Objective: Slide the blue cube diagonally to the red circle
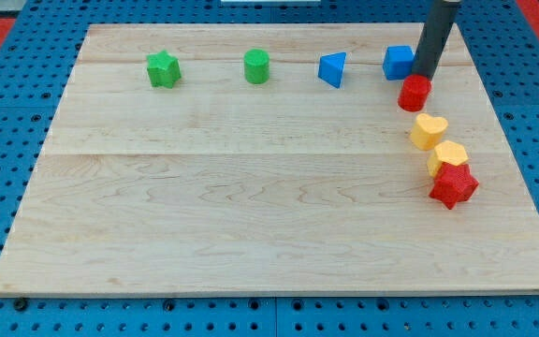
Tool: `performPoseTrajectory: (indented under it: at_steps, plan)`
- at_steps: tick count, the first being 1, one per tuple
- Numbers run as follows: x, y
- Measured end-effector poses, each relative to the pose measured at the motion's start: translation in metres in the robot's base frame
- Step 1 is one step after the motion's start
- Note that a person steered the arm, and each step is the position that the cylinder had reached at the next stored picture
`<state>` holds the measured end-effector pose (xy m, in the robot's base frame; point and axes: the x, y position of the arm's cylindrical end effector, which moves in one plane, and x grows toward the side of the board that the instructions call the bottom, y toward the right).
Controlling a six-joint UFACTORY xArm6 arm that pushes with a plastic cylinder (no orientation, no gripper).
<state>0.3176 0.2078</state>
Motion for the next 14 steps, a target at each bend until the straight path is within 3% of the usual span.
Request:
performPoseTrajectory:
  at_steps: [1, 3, 4, 5, 6, 7, 8, 9, 12, 14]
  plan:
    - [0.012, 0.003]
    - [0.015, 0.074]
    - [-0.035, 0.098]
    - [-0.085, 0.060]
    - [-0.104, -0.021]
    - [-0.102, -0.046]
    - [-0.085, 0.019]
    - [-0.069, 0.040]
    - [-0.069, -0.009]
    - [-0.040, -0.004]
